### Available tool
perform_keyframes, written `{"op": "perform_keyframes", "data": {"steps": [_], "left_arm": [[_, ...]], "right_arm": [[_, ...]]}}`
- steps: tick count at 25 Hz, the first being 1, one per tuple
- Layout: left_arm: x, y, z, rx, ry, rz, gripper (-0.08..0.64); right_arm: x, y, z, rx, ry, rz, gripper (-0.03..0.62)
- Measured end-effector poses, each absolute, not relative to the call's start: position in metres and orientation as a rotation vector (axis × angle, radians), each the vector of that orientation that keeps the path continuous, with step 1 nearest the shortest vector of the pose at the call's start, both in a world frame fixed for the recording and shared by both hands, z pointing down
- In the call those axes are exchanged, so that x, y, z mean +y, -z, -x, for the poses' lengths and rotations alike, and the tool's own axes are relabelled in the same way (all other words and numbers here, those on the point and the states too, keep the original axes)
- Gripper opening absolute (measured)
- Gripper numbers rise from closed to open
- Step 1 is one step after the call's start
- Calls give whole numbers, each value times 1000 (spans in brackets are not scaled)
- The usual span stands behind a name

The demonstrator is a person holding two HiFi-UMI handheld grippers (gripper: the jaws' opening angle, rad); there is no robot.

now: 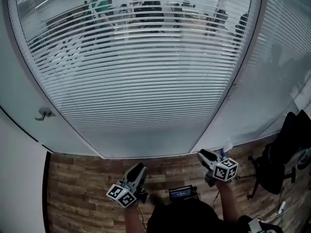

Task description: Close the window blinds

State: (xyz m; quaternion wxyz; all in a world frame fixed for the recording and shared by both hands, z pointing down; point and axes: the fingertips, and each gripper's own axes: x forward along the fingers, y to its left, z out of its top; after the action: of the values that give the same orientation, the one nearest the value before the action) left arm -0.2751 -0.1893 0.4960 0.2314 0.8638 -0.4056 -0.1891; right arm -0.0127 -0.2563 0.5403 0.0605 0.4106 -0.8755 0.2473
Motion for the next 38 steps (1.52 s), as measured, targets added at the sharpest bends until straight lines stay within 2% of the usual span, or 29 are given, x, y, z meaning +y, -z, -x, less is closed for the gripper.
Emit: {"op": "perform_keyframes", "data": {"steps": [6,10,15,20,26,33,38], "left_arm": [[-207,-506,295,-1115,529,-2340,98],[-220,-488,289,-1114,582,-2348,148],[-243,-463,274,-1159,581,-2391,155],[-267,-436,238,-1200,559,-2431,193],[-282,-412,180,-1208,512,-2478,198],[-299,-415,185,-1230,485,-2463,198],[-311,-411,187,-1193,473,-2485,198]], "right_arm": [[-268,-533,27,-2605,-617,-1258,81],[-288,-531,15,-2610,-591,-1278,81],[-320,-512,-3,-2642,-496,-1306,81],[-358,-477,-49,-2565,-240,-1446,81],[-408,-425,-127,-2380,47,-1656,81],[-466,-378,-181,-2179,201,-1900,83],[-490,-362,-193,-2064,247,-1958,127]]}}
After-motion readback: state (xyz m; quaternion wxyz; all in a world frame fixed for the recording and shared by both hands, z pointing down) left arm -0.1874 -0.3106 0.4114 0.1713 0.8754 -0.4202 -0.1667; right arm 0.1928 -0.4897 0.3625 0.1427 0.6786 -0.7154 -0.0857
